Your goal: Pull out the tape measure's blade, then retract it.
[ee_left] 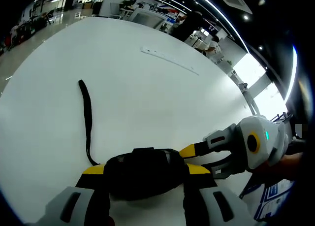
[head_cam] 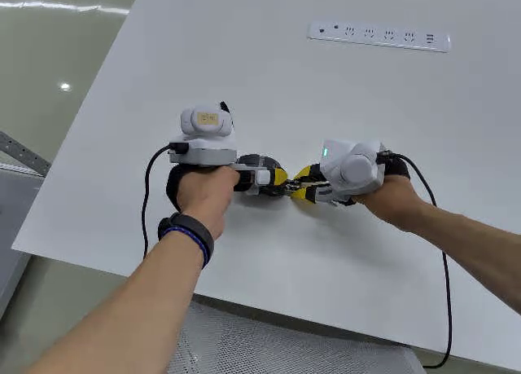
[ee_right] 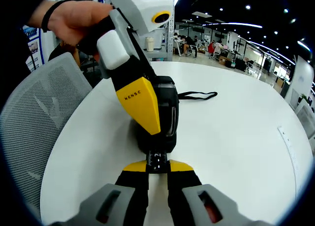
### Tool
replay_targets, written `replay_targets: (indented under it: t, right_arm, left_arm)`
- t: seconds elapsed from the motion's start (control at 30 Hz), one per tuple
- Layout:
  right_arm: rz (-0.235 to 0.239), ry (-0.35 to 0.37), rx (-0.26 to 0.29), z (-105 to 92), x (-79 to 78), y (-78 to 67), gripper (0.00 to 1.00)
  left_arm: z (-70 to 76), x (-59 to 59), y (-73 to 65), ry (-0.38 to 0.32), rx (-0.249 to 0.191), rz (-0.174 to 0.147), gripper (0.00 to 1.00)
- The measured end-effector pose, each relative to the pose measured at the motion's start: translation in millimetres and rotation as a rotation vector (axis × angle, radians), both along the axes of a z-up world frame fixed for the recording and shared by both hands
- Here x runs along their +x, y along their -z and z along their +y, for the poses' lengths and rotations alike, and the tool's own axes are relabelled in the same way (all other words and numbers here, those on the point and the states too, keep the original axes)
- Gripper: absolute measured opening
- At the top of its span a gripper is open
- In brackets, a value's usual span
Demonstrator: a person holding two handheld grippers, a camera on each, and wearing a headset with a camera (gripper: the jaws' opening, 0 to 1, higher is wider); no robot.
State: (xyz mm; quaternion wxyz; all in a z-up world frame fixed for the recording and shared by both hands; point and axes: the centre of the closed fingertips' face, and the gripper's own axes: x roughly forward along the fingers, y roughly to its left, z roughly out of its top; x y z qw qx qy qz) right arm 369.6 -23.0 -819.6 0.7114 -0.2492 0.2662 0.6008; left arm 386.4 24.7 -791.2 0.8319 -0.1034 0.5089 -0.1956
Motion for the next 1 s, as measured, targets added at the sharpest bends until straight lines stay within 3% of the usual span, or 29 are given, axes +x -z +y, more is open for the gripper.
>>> replay_targets:
  t: [0.3,1.0]
  right_arm:
    - [0.0,-0.034,-0.032,4.6,-0.1,3.3,0.12]
    - [0.013,0.007,-0.038,5.6,-2.3,-2.3,0.15]
  left_arm:
    - [1.0,0.2,-0.2,-0.008,-0.002,-0.003,0.57]
    - [4.3,1.5,0.3,-0.025,-0.012,-0.014,0.58]
